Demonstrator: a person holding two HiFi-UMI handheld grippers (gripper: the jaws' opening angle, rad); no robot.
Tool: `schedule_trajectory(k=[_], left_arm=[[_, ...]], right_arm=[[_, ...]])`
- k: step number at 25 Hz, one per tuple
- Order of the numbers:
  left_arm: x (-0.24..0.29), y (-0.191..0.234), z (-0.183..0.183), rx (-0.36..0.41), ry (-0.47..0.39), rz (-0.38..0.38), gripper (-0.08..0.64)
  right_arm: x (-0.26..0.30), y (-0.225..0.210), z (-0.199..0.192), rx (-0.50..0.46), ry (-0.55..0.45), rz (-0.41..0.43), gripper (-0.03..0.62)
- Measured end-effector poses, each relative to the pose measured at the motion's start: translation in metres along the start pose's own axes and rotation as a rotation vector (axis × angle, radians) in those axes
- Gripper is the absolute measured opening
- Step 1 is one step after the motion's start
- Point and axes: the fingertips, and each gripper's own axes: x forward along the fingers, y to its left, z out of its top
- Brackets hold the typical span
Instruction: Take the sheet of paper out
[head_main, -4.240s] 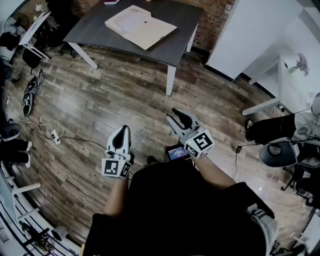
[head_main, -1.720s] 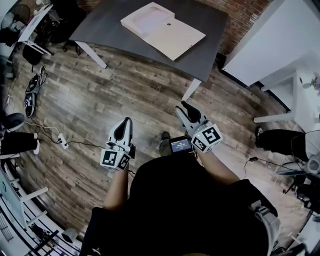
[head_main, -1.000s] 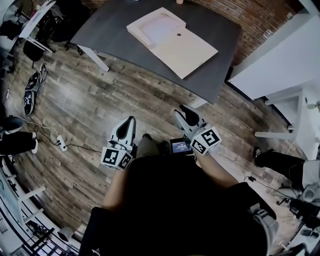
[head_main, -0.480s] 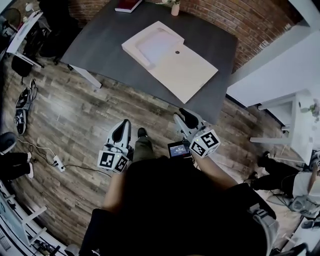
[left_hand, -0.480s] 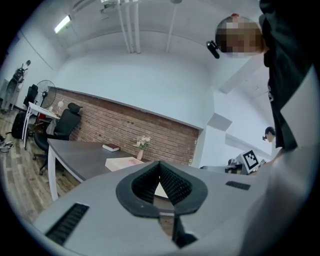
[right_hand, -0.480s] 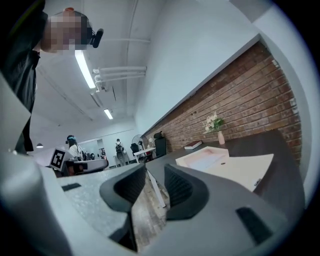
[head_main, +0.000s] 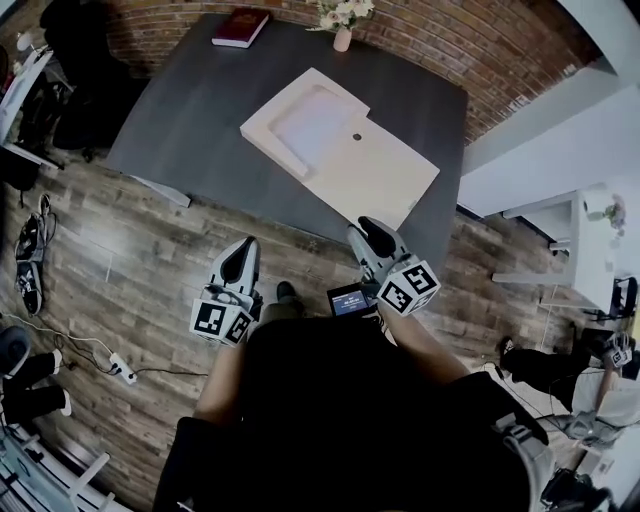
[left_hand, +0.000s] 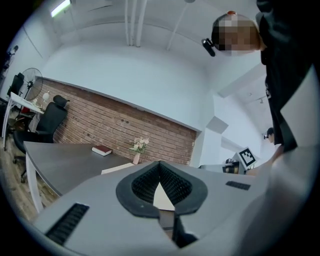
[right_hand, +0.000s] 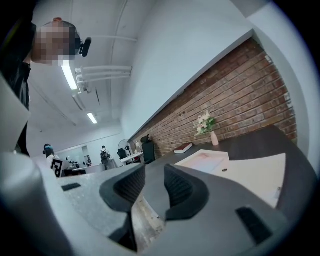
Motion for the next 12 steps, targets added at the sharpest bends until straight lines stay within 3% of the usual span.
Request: schedule_trajectory(k=[7,12], left_arm=[[0.037,0.042,0.007,0.001,0.011,-0.085,-0.005],[0.056,0.059,0.006,0.000,0.020,-0.114,-0.005]], right_arm=[[0.038,-0.020,0.006,0.096,-0.021,-0.069,0.123],[0.056,-0.046,0.007,0.234,-0.022,-0.097,0.123]])
